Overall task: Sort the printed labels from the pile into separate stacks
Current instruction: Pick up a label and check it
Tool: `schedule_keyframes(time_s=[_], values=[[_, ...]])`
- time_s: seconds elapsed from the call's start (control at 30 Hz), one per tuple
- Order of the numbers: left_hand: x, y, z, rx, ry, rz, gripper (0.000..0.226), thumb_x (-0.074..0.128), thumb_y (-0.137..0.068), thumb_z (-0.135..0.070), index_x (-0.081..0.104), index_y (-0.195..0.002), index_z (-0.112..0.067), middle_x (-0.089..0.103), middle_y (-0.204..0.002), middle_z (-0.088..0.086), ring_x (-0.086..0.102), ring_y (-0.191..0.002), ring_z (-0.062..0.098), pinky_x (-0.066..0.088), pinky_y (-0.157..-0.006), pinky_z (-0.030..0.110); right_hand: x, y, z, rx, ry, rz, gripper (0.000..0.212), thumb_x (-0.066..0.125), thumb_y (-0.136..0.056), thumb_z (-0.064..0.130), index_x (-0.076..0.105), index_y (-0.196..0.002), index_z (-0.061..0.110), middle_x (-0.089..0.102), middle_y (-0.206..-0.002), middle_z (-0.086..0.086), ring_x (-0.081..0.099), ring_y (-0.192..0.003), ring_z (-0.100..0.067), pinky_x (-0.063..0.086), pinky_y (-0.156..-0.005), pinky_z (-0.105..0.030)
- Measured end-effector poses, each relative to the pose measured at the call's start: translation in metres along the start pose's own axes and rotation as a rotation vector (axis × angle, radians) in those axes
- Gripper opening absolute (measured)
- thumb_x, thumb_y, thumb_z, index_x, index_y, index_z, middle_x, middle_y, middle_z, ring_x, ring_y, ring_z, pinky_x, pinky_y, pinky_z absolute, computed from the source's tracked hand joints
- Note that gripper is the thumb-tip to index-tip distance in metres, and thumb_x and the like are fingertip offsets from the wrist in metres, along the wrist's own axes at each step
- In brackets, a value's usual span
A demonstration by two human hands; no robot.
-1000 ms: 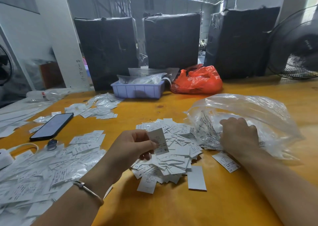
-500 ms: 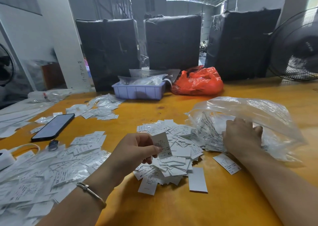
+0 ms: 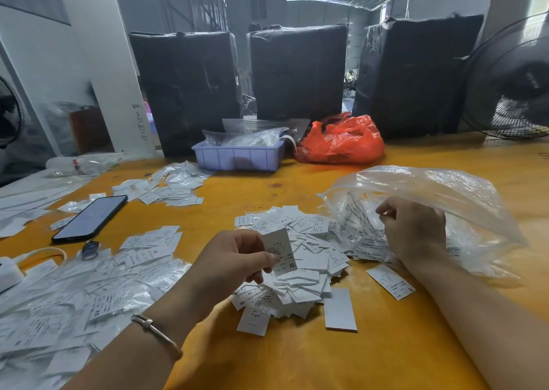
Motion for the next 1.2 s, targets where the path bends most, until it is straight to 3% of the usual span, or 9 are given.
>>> schedule_keyframes(time_s=[0.13, 0.23, 0.33, 0.5, 0.63, 0.8, 0.93, 1.07, 1.2], values=[[-0.001, 0.0, 0.0, -0.003, -0.002, 0.002, 0.012, 0.068, -0.086, -0.005, 0.077, -0.088, -0.013, 0.07, -0.072, 0.008, 0.057, -0.056, 0.011, 0.046, -0.054, 0.018, -0.014, 0.001, 0.0, 0.09, -0.354, -0.128, 0.012, 0.063, -0.089, 0.009, 0.071, -0.098, 0.008, 0.069, -0.094, -0.011, 0.062, -0.088, -0.029, 0.049, -0.077, -0.035], [-0.001, 0.001, -0.002, 0.0, -0.01, -0.003, 0.014, 0.069, -0.085, -0.003, 0.078, -0.082, -0.013, 0.071, -0.073, 0.007, 0.057, -0.056, 0.009, 0.044, -0.053, 0.017, -0.017, 0.007, 0.0, 0.212, -0.646, -0.123, 0.01, 0.064, -0.089, 0.007, 0.067, -0.099, 0.009, 0.068, -0.087, -0.011, 0.066, -0.071, -0.019, 0.052, -0.063, -0.031], [0.0, 0.002, -0.003, -0.003, 0.009, -0.006, 0.011, 0.071, -0.084, -0.006, 0.079, -0.083, -0.014, 0.076, -0.082, 0.002, 0.058, -0.064, 0.009, 0.044, -0.053, 0.014, -0.002, 0.02, 0.012, 0.365, -1.005, 0.052, 0.01, 0.062, -0.089, 0.004, 0.067, -0.096, 0.008, 0.068, -0.084, -0.007, 0.068, -0.062, -0.008, 0.052, -0.058, -0.023], [0.004, 0.003, -0.008, 0.0, 0.077, 0.076, 0.025, 0.084, -0.07, -0.023, 0.079, -0.093, -0.016, 0.076, -0.101, -0.008, 0.068, -0.092, 0.012, 0.05, -0.077, 0.021, 0.022, 0.046, 0.051, 0.431, -1.373, 0.446, 0.012, 0.058, -0.085, -0.005, 0.066, -0.091, 0.001, 0.069, -0.075, -0.011, 0.069, -0.07, -0.021, 0.057, -0.062, -0.026], [0.014, 0.006, -0.014, 0.048, 0.179, 0.191, 0.03, 0.08, -0.074, -0.02, 0.077, -0.103, -0.011, 0.071, -0.116, -0.011, 0.066, -0.106, 0.007, 0.052, -0.084, 0.021, 0.015, 0.059, 0.076, 0.159, -1.244, 0.48, 0.012, 0.059, -0.086, -0.006, 0.067, -0.09, 0.002, 0.069, -0.07, -0.012, 0.068, -0.066, -0.02, 0.055, -0.061, -0.023], [0.018, 0.008, -0.015, 0.055, 0.121, 0.186, 0.026, 0.074, -0.078, -0.016, 0.076, -0.103, -0.007, 0.077, -0.1, 0.004, 0.071, -0.097, 0.016, 0.052, -0.077, 0.015, 0.003, 0.072, 0.099, -0.119, -1.136, 0.477, 0.015, 0.059, -0.085, -0.012, 0.068, -0.087, 0.0, 0.068, -0.065, -0.005, 0.064, -0.062, -0.012, 0.055, -0.064, -0.024], [0.011, 0.005, -0.014, 0.075, 0.167, 0.096, 0.036, 0.075, -0.067, -0.023, 0.077, -0.095, -0.001, 0.077, -0.095, 0.007, 0.073, -0.089, 0.016, 0.053, -0.072, 0.014, 0.001, 0.074, 0.099, -0.103, -1.152, 0.487, 0.01, 0.063, -0.086, 0.0, 0.067, -0.093, 0.004, 0.069, -0.07, -0.005, 0.065, -0.065, -0.013, 0.055, -0.063, -0.025], [0.001, 0.005, -0.017, 0.117, 0.221, -0.006, 0.03, 0.074, -0.067, -0.022, 0.079, -0.093, -0.009, 0.077, -0.095, 0.007, 0.07, -0.084, 0.014, 0.052, -0.071, 0.018, 0.012, 0.074, 0.096, 0.002, -1.038, 0.64, 0.042, 0.067, -0.071, 0.045, 0.064, -0.104, 0.019, 0.073, -0.08, -0.004, 0.066, -0.067, -0.011, 0.044, -0.057, -0.02], [-0.006, 0.004, -0.015, 0.098, 0.28, -0.057, 0.029, 0.075, -0.065, -0.027, 0.079, -0.088, -0.01, 0.076, -0.097, 0.009, 0.066, -0.088, 0.02, 0.051, -0.079, 0.028, 0.018, 0.077, 0.096, 0.019, -1.034, 0.765, 0.037, 0.07, -0.064, 0.043, 0.073, -0.088, 0.015, 0.074, -0.077, -0.005, 0.055, -0.061, -0.003, 0.041, -0.054, -0.013]])
Point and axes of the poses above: each hand's wrist, its own y-axis away from the middle knuckle, its own x-axis out of the palm, z = x × y, the point moved 7 cm from there along -y, towards the middle knuckle
